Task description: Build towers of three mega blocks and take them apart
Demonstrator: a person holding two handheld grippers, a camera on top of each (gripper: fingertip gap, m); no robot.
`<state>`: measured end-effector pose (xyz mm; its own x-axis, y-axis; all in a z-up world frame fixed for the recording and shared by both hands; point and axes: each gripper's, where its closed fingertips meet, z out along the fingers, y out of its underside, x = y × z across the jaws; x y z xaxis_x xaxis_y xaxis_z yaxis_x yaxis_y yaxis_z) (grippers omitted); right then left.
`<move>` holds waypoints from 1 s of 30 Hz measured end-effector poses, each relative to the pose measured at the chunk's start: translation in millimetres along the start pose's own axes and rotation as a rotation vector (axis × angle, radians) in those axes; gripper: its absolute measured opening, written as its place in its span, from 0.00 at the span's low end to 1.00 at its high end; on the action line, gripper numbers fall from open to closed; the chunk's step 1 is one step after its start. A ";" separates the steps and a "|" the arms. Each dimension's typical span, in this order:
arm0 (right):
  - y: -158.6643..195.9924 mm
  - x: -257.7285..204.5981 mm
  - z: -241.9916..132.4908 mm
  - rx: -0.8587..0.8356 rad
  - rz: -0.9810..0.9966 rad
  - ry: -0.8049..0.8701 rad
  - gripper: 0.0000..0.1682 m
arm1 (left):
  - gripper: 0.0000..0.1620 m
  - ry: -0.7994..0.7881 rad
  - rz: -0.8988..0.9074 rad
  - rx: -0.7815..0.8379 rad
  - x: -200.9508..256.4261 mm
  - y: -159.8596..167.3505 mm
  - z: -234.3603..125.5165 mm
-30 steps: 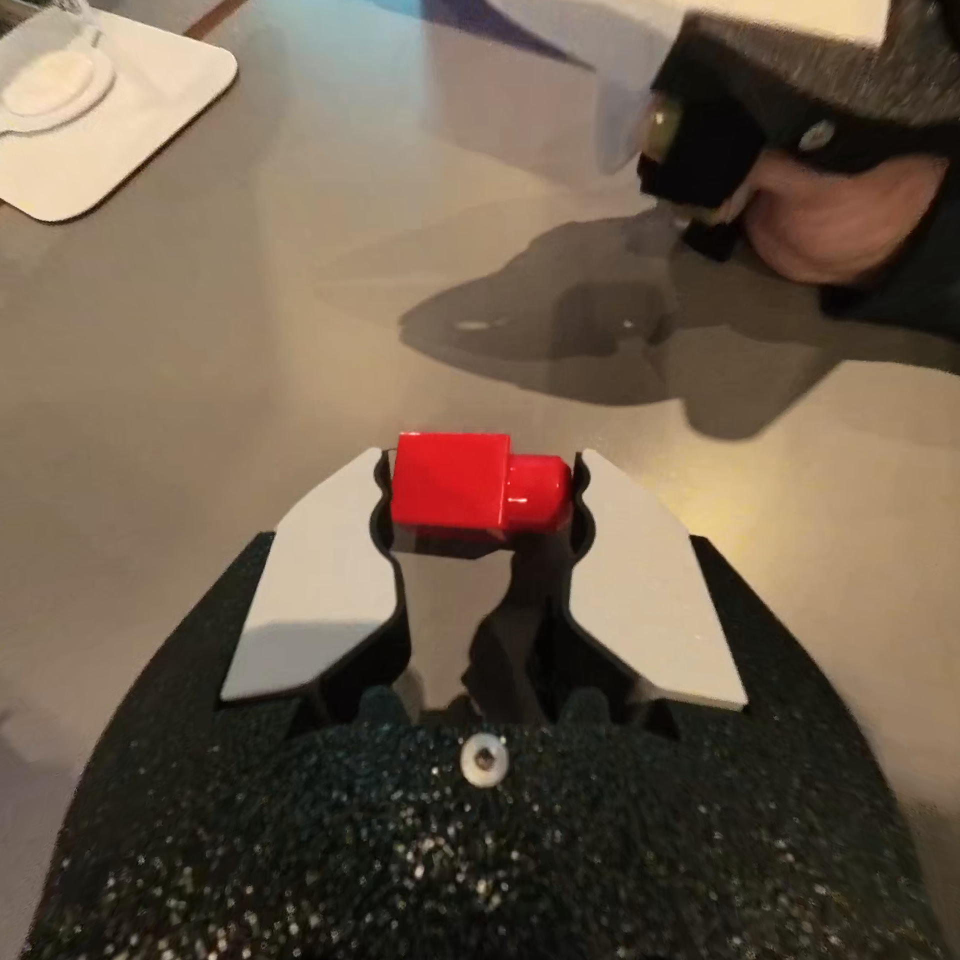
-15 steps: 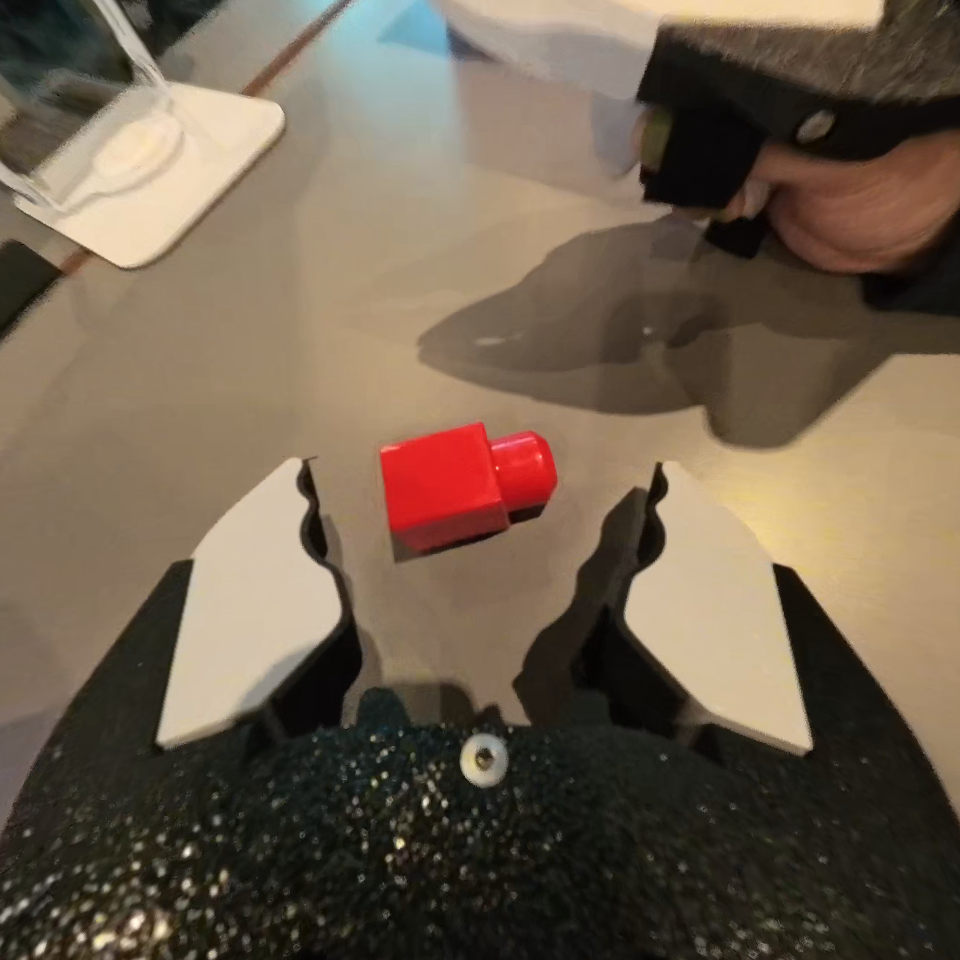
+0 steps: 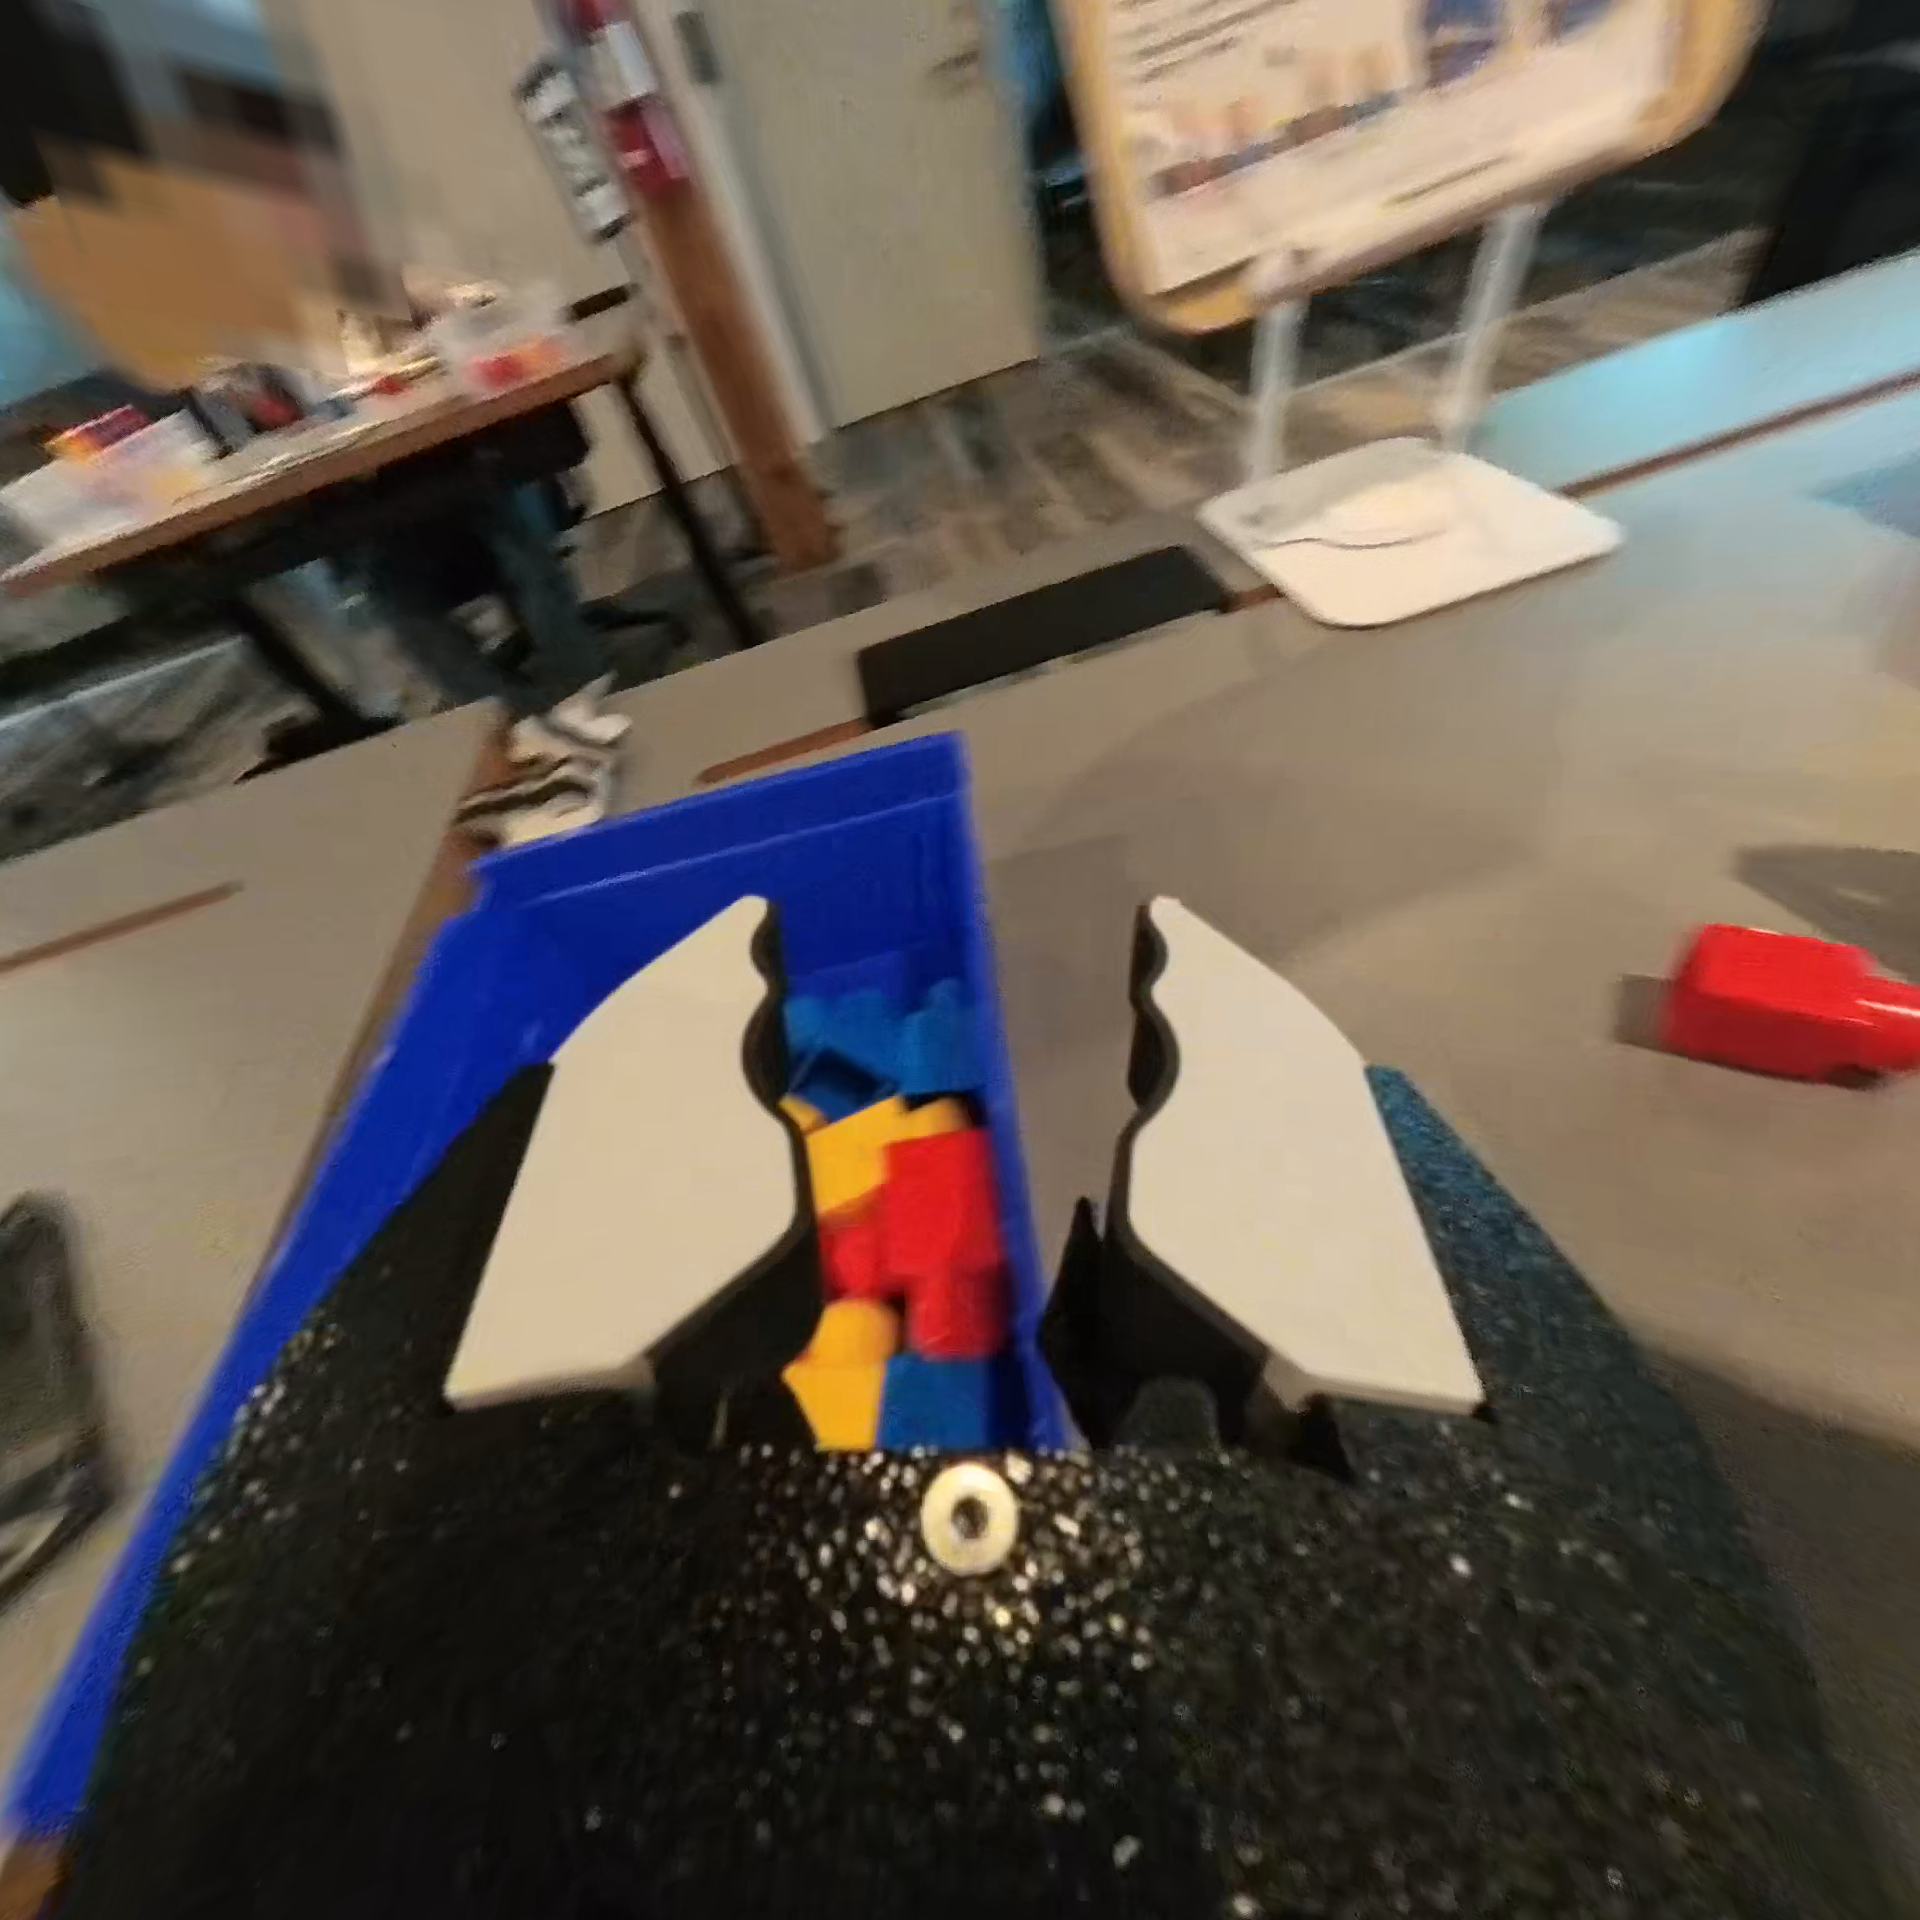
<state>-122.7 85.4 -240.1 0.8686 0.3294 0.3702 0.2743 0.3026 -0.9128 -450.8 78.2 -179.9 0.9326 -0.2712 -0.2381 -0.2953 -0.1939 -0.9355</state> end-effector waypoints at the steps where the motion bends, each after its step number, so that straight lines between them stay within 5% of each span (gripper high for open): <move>1: 0.1 -0.3 0.1 -0.001 -0.002 -0.001 0.03 | 0.37 -0.064 -0.021 -0.031 -19.2 7.1 -2.4; 5: 0.3 -2.0 0.3 -0.003 -0.011 -0.007 0.03 | 0.41 -0.217 0.019 -0.255 -71.6 53.8 6.1; 9: 0.9 -4.7 0.8 -0.006 -0.028 -0.017 0.03 | 0.48 -0.150 0.143 -0.407 -81.9 86.3 37.3; 19: 1.5 -7.5 1.3 -0.009 -0.043 -0.026 0.03 | 0.49 -0.111 0.301 -0.734 -102.5 140.0 69.3; 25: 1.8 -9.0 1.8 -0.010 -0.054 -0.031 0.03 | 0.40 -0.165 0.326 -0.714 -106.3 134.4 66.9; 30: 1.9 -8.5 2.0 -0.008 -0.052 -0.027 0.03 | 0.39 -0.284 0.342 -0.480 -98.4 70.3 41.8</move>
<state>-130.4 85.0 -244.6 0.8416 0.3373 0.4219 0.3227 0.3125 -0.8934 -554.6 130.6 -233.1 0.7689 -0.1450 -0.6227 -0.5832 -0.5582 -0.5902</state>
